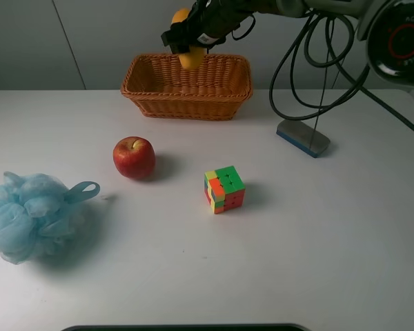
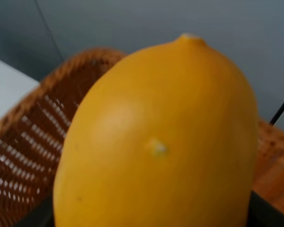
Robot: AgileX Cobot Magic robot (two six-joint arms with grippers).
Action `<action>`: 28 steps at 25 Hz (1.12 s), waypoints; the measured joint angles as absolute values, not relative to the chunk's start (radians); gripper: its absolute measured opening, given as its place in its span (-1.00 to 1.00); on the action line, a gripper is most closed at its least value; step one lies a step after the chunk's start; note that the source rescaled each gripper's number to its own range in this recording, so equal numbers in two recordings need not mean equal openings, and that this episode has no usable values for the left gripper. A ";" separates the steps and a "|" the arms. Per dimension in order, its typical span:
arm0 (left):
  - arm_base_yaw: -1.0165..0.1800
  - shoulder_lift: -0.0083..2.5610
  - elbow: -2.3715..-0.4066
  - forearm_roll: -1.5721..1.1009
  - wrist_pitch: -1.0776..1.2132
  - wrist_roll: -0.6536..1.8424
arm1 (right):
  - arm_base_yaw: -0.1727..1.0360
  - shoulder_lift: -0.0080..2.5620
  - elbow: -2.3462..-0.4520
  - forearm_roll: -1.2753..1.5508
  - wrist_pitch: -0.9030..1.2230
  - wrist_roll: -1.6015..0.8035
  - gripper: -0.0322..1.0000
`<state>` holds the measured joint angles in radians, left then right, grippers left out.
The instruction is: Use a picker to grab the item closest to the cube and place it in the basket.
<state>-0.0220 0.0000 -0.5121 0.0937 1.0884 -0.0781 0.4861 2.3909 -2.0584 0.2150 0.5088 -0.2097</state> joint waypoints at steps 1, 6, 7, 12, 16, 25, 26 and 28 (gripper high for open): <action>-0.022 0.000 -0.512 0.094 1.088 -0.078 | 0.486 2.407 -2.058 0.221 0.511 -0.210 -0.94; -0.022 0.000 -0.512 0.094 1.088 -0.078 | 0.486 2.425 -2.058 0.223 0.511 -0.210 -0.94; -0.022 0.000 -0.512 0.094 1.088 -0.078 | 0.486 2.425 -2.058 0.223 0.508 -0.210 -0.94; -0.022 0.000 -0.512 0.094 1.088 -0.078 | 0.486 2.425 -2.059 0.227 0.506 -0.212 0.59; -0.022 0.000 -0.512 0.094 1.088 -0.078 | 0.486 2.425 -2.061 0.227 0.506 -0.214 0.98; -0.022 0.000 -0.512 0.094 1.088 -0.078 | 0.486 2.340 -2.061 0.200 0.582 -0.224 0.99; -0.022 0.000 -0.512 0.094 1.088 -0.078 | 0.486 2.307 -2.061 0.193 0.612 -0.232 0.99; -0.022 0.000 -0.512 0.094 1.088 -0.078 | 0.486 2.225 -2.061 0.171 0.679 -0.243 0.99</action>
<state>-0.0220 0.0000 -0.5121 0.0937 1.0884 -0.0777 0.4861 2.2255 -2.0615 0.1710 0.6790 -0.2429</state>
